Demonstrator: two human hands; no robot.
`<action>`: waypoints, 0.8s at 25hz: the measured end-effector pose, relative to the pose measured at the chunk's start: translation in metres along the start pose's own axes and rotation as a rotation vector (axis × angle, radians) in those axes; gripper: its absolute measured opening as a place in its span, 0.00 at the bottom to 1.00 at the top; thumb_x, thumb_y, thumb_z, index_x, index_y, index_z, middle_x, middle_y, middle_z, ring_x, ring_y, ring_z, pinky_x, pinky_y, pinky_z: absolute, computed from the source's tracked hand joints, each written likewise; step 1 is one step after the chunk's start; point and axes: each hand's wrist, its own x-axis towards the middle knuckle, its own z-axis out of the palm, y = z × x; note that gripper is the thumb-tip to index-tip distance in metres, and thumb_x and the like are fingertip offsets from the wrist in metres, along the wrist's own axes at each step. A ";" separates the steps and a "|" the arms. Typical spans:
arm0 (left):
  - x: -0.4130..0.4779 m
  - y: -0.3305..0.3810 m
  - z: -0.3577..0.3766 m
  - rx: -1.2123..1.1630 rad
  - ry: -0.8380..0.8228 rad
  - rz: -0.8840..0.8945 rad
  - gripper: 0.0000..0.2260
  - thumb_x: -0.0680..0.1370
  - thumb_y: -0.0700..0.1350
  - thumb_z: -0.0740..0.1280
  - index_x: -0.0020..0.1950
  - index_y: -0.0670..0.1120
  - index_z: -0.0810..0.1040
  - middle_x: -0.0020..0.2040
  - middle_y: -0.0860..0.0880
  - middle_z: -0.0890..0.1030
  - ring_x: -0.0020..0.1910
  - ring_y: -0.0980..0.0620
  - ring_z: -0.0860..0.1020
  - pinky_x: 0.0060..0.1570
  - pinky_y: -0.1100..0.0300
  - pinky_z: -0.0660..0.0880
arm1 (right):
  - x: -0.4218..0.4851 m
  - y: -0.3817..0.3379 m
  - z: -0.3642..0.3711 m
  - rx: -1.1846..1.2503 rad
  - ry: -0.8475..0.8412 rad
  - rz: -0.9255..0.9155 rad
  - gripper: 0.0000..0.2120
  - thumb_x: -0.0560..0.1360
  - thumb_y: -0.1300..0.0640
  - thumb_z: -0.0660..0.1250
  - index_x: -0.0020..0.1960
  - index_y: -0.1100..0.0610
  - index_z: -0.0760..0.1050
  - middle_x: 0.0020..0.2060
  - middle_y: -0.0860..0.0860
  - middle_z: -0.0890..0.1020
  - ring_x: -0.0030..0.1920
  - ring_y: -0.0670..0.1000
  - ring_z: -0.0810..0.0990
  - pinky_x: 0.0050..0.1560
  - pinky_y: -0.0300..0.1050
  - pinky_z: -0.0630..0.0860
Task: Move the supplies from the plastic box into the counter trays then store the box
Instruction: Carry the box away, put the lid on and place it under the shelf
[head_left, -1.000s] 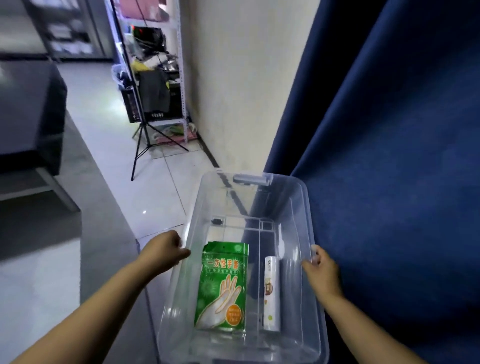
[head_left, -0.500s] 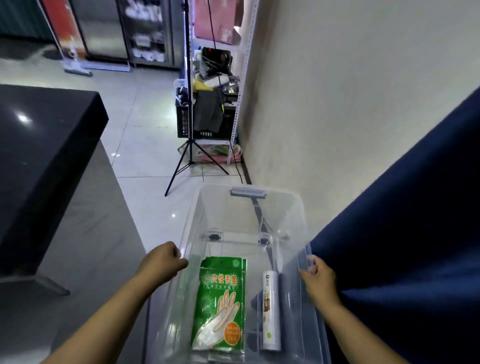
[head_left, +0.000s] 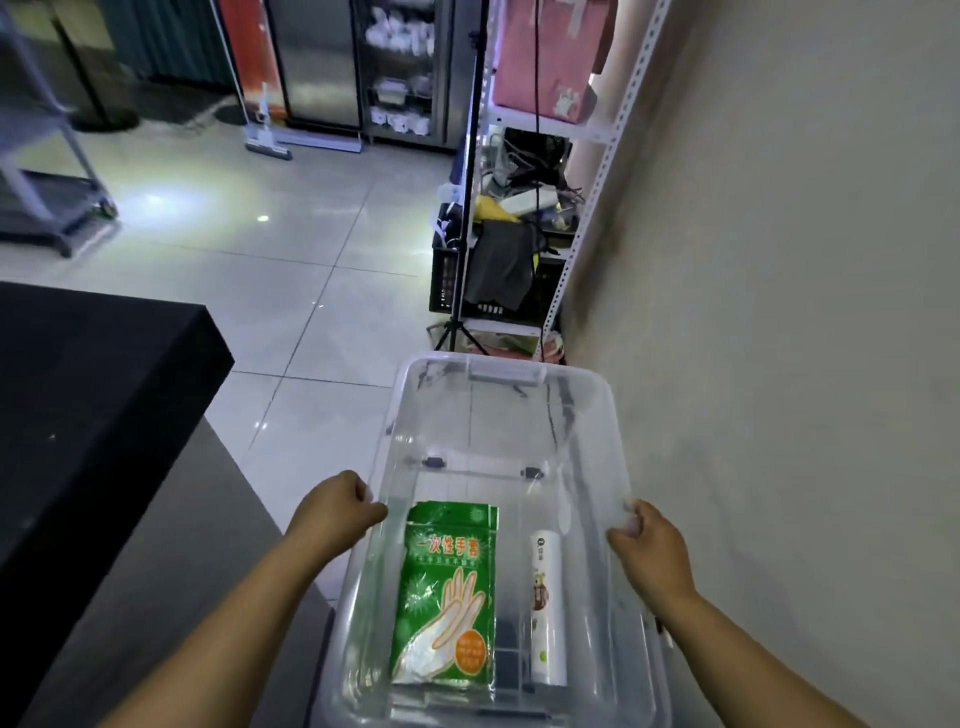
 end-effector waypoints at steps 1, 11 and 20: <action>0.019 0.004 -0.003 -0.005 0.022 -0.024 0.06 0.68 0.45 0.68 0.38 0.45 0.73 0.37 0.46 0.81 0.38 0.47 0.81 0.38 0.56 0.74 | 0.028 -0.008 0.009 -0.004 -0.032 -0.020 0.15 0.71 0.64 0.67 0.58 0.61 0.74 0.36 0.47 0.75 0.37 0.46 0.74 0.40 0.39 0.69; 0.203 0.082 -0.042 -0.051 0.210 -0.262 0.06 0.68 0.43 0.69 0.37 0.45 0.73 0.37 0.44 0.82 0.38 0.45 0.81 0.38 0.56 0.74 | 0.295 -0.126 0.069 -0.011 -0.303 -0.208 0.14 0.71 0.63 0.67 0.54 0.53 0.74 0.42 0.45 0.80 0.40 0.44 0.79 0.35 0.32 0.69; 0.341 0.082 -0.111 -0.136 0.374 -0.437 0.05 0.66 0.43 0.69 0.34 0.43 0.74 0.37 0.41 0.82 0.38 0.43 0.82 0.41 0.53 0.76 | 0.431 -0.255 0.168 -0.062 -0.387 -0.280 0.08 0.68 0.62 0.65 0.42 0.50 0.75 0.32 0.46 0.79 0.30 0.44 0.77 0.29 0.39 0.71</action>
